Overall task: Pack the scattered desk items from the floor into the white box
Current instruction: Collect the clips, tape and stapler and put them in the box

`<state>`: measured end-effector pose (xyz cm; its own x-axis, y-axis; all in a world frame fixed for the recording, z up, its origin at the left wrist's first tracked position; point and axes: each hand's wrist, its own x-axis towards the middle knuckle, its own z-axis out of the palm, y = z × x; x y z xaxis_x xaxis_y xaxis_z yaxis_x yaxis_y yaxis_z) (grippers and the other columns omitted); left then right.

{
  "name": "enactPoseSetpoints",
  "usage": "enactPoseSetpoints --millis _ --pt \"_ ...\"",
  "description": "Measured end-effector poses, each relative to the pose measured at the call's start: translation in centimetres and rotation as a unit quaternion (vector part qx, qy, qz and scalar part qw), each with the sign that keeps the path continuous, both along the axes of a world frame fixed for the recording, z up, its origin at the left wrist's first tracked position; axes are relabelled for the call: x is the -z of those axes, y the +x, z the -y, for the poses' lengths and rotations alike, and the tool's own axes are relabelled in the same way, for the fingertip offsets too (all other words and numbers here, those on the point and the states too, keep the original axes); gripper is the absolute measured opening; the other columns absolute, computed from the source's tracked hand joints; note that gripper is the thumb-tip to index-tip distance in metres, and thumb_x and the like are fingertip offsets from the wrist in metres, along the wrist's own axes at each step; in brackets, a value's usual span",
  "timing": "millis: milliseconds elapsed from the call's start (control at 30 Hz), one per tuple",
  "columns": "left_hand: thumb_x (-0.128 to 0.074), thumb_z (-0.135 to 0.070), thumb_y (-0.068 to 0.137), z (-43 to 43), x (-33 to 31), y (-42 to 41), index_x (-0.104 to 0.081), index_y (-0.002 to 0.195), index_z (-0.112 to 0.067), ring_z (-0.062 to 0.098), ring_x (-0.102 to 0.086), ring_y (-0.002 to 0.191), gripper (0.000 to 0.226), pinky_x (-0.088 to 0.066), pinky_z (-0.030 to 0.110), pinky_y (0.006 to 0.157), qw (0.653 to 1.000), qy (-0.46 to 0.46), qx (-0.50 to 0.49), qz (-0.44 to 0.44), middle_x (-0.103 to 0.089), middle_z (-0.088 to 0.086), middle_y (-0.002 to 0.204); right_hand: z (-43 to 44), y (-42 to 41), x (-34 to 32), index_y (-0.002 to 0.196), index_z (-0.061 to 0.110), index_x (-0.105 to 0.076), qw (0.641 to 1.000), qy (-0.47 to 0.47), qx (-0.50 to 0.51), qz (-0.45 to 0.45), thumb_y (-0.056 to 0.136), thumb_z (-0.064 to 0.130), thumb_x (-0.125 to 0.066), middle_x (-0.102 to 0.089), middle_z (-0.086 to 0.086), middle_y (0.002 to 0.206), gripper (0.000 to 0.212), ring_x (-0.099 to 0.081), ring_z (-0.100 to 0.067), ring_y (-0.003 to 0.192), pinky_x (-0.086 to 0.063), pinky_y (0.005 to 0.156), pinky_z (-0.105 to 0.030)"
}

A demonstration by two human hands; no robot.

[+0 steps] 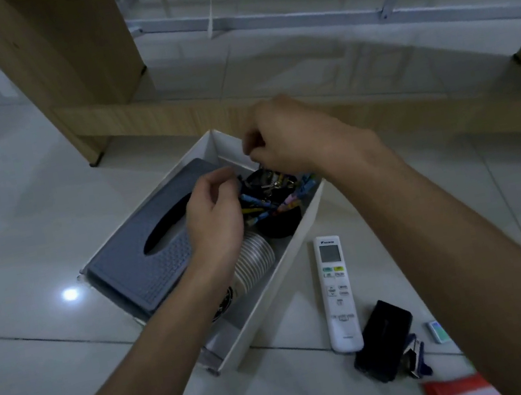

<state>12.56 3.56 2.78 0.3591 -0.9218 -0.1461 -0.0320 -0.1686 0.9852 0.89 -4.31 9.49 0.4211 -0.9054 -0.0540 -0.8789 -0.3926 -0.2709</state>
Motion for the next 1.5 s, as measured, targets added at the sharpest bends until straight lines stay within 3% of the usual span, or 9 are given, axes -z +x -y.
enactPoseSetpoints --millis 200,367,533,633,767,967,1067,1333,1500 --pt "-0.048 -0.015 0.099 -4.2 -3.0 -1.6 -0.065 0.103 -0.017 0.007 -0.063 0.088 0.017 -0.051 0.026 0.077 0.974 -0.204 0.034 0.095 -0.066 -0.006 0.094 -8.5 -6.3 0.5 0.098 0.028 -0.076 0.948 -0.032 0.119 0.292 0.094 0.022 -0.065 -0.068 0.021 0.082 0.013 -0.062 0.006 0.072 -0.046 0.066 -0.008" --pt "-0.052 -0.005 0.097 -9.0 -1.9 -5.9 -0.065 0.098 -0.016 0.011 -0.064 0.084 0.018 -0.049 0.02 0.075 0.946 -0.231 0.202 0.103 -0.067 -0.004 0.091 -18.5 -12.0 5.8 0.091 0.029 -0.074 0.851 0.019 0.286 0.44 0.093 0.011 -0.066 -0.075 0.003 0.082 0.019 -0.067 -0.012 0.069 -0.052 0.062 -0.023" --pt "-0.059 -0.011 0.094 -13.1 5.0 -10.2 -0.068 0.088 -0.032 0.002 -0.064 0.075 0.023 -0.049 0.016 0.065 0.917 -0.04 0.375 0.131 -0.07 -0.022 0.087 -27.5 -15.2 10.9 0.088 0.023 -0.075 0.841 0.062 0.39 0.37 0.09 0.006 -0.068 -0.074 0.008 0.076 0.018 -0.065 -0.005 0.064 -0.052 0.06 -0.019" --pt "-0.064 -0.006 0.091 -15.9 8.3 -11.6 -0.07 0.089 -0.03 -0.001 -0.064 0.071 0.024 -0.044 0.009 0.064 0.885 -0.025 0.433 0.171 -0.07 -0.019 0.08 -32.3 -16.5 12.7 0.091 0.021 -0.075 0.833 0.075 0.445 0.32 0.09 0.007 -0.068 -0.072 0.013 0.081 0.015 -0.062 0.004 0.069 -0.043 0.061 -0.006" --pt "-0.065 -0.002 0.088 -17.6 9.6 -12.8 -0.068 0.091 -0.028 -0.007 -0.06 0.076 0.027 -0.04 0.002 0.066 0.851 -0.069 0.462 0.24 -0.063 -0.019 0.082 -35.7 -16.7 14.3 0.098 0.028 -0.074 0.831 0.084 0.492 0.247 0.093 0.017 -0.068 -0.069 0.018 0.092 0.013 -0.061 0.008 0.078 -0.043 0.067 -0.004" --pt "-0.056 0.002 0.091 -16.3 10.0 -14.2 -0.067 0.096 -0.029 0.0 -0.065 0.083 0.033 -0.049 0.01 0.072 0.886 -0.042 0.413 0.206 -0.07 -0.009 0.097 -32.2 -13.9 14.9 0.134 0.032 -0.053 0.87 0.127 0.441 0.178 0.097 0.028 -0.061 -0.055 0.007 0.135 0.038 -0.059 -0.015 0.115 -0.049 0.094 -0.03" --pt "-0.054 0.001 0.093 -16.3 9.6 -14.5 -0.067 0.102 -0.025 -0.003 -0.063 0.092 0.03 -0.046 0.006 0.077 0.885 -0.045 0.412 0.209 -0.067 -0.01 0.101 -29.8 -12.8 15.7 0.138 0.026 -0.048 0.893 0.153 0.407 0.116 0.096 0.024 -0.063 -0.054 -0.003 0.135 0.044 -0.062 -0.023 0.11 -0.054 0.092 -0.038" --pt "-0.055 0.0 0.094 -18.3 9.0 -13.5 -0.068 0.103 -0.019 0.003 -0.066 0.092 0.025 -0.051 0.012 0.073 0.917 -0.009 0.372 0.146 -0.071 -0.008 0.101 -29.8 -13.7 17.2 0.111 0.018 -0.062 0.849 0.125 0.475 0.193 0.1 0.021 -0.057 -0.068 -0.002 0.108 0.013 -0.062 -0.014 0.087 -0.049 0.078 -0.022" --pt "-0.054 -0.006 0.094 -19.4 10.1 -14.2 -0.072 0.091 -0.031 0.02 -0.072 0.091 0.03 -0.058 0.044 0.087 0.939 0.179 0.291 0.026 -0.075 -0.008 0.094 -30.2 -14.1 17.3 0.106 0.02 -0.063 0.864 0.095 0.456 0.192 0.098 0.023 -0.059 -0.067 0.001 0.106 0.009 -0.06 -0.011 0.086 -0.046 0.076 -0.018"
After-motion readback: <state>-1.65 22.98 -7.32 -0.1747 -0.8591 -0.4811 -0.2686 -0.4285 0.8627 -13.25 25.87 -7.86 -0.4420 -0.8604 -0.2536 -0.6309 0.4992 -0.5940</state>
